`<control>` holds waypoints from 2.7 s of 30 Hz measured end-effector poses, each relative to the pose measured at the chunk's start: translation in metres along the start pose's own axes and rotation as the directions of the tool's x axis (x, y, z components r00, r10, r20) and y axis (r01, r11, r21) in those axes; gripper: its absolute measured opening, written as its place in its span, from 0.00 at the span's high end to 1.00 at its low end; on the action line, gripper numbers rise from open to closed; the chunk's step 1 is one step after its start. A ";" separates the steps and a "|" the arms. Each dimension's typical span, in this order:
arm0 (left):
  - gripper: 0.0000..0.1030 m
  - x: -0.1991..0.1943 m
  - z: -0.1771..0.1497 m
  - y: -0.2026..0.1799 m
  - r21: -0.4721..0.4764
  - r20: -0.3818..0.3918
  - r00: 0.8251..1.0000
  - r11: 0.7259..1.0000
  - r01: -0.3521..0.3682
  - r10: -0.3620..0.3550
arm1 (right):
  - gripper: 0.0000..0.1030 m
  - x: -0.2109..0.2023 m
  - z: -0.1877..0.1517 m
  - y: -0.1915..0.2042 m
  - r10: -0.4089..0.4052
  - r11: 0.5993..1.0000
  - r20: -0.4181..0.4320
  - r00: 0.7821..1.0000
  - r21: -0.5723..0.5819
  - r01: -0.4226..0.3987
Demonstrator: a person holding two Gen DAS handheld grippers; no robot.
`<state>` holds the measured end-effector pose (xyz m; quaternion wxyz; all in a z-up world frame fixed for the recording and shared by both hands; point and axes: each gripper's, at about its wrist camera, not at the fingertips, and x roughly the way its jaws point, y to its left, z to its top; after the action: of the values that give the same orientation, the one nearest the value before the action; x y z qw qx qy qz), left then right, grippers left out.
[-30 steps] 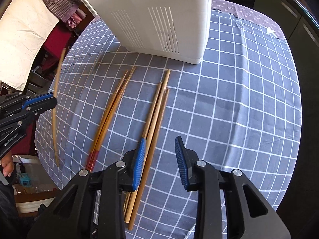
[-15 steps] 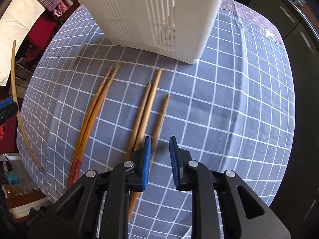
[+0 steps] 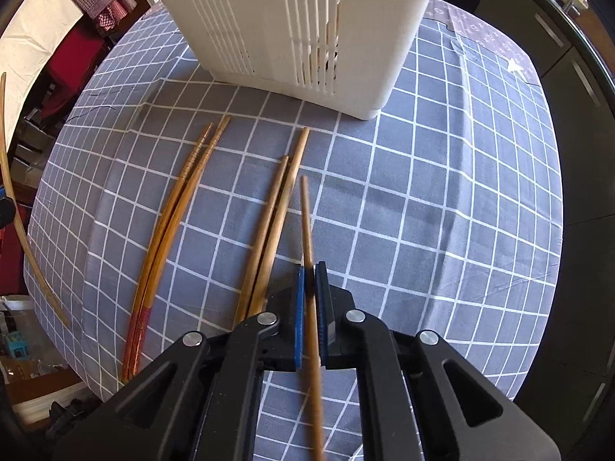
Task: Organize utensils
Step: 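Grasp another chopstick with the right tool while the left tool lifts its chopstick upright, then carry both upright chopsticks over the white holder with both tools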
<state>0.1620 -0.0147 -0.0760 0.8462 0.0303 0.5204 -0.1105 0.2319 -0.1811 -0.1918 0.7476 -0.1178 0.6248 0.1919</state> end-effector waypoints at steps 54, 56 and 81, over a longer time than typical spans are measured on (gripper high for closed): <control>0.94 -0.052 0.034 -0.045 0.103 0.175 0.984 0.995 0.013 -0.031 | 0.94 -0.195 -0.078 -0.025 0.138 0.990 0.478 0.868 -0.065 -0.121; 0.94 -0.054 0.036 -0.046 0.107 0.177 0.984 0.994 0.013 -0.032 | 0.94 -0.198 -0.077 -0.025 0.138 0.990 0.481 0.866 -0.067 -0.121; 0.94 -0.170 0.170 -0.077 0.116 0.417 0.909 0.993 -0.025 -0.026 | 0.94 -0.353 0.015 -0.037 0.126 0.992 0.711 0.692 -0.071 -0.108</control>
<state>0.2199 -0.0917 0.1570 0.9344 0.0561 0.3201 -0.1457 0.2098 -0.2577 0.1544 0.9159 -0.0031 0.2904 0.2772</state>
